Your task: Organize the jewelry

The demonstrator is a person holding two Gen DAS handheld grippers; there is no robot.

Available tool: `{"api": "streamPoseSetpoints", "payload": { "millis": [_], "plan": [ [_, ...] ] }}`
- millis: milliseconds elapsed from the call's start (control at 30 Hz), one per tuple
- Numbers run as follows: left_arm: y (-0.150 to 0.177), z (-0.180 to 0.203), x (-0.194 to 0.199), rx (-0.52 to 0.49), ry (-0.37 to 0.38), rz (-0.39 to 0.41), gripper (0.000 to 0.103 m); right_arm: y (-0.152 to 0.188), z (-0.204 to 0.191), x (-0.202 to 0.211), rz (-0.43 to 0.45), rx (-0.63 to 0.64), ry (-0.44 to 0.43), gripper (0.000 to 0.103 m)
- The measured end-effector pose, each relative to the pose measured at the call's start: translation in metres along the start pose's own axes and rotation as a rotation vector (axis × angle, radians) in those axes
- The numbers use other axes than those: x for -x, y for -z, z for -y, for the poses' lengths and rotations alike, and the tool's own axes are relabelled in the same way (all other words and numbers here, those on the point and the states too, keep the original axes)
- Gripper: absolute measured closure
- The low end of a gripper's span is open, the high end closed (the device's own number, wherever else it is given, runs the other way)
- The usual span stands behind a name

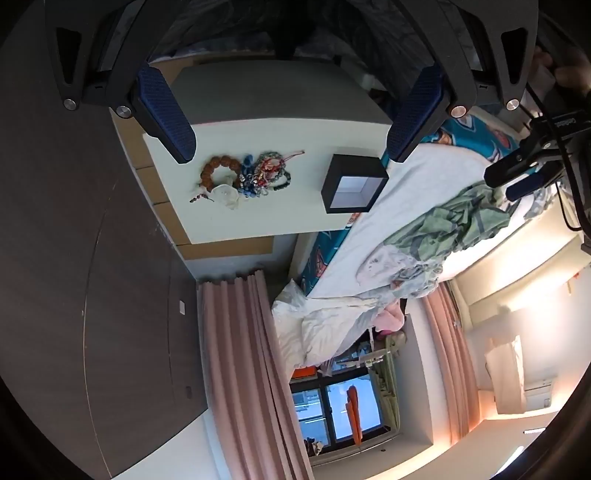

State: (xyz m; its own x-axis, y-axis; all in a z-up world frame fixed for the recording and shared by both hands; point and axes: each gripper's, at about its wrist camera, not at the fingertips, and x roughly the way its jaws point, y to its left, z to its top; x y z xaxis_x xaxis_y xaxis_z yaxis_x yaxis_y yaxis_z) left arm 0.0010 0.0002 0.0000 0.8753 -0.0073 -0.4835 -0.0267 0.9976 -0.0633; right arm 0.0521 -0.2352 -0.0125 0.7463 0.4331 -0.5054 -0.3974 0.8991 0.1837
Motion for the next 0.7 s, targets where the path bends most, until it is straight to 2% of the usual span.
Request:
{"api": "streamPoseSetpoints", "payload": {
  "millis": [67,200,700],
  "plan": [
    [0.0,0.005,0.005,-0.003,0.0,0.029,0.001,0.001,0.0,-0.001,-0.014,0.0,-0.011,0.0],
    [0.0,-0.004,0.011,0.028,0.014,0.036,0.001,0.001,-0.003,-0.003,-0.016,0.009,-0.018,0.0],
    [0.005,-0.005,0.009,0.027,0.02,0.015,0.001,0.003,-0.004,0.003,-0.037,0.014,0.009,0.0]
  ]
}}
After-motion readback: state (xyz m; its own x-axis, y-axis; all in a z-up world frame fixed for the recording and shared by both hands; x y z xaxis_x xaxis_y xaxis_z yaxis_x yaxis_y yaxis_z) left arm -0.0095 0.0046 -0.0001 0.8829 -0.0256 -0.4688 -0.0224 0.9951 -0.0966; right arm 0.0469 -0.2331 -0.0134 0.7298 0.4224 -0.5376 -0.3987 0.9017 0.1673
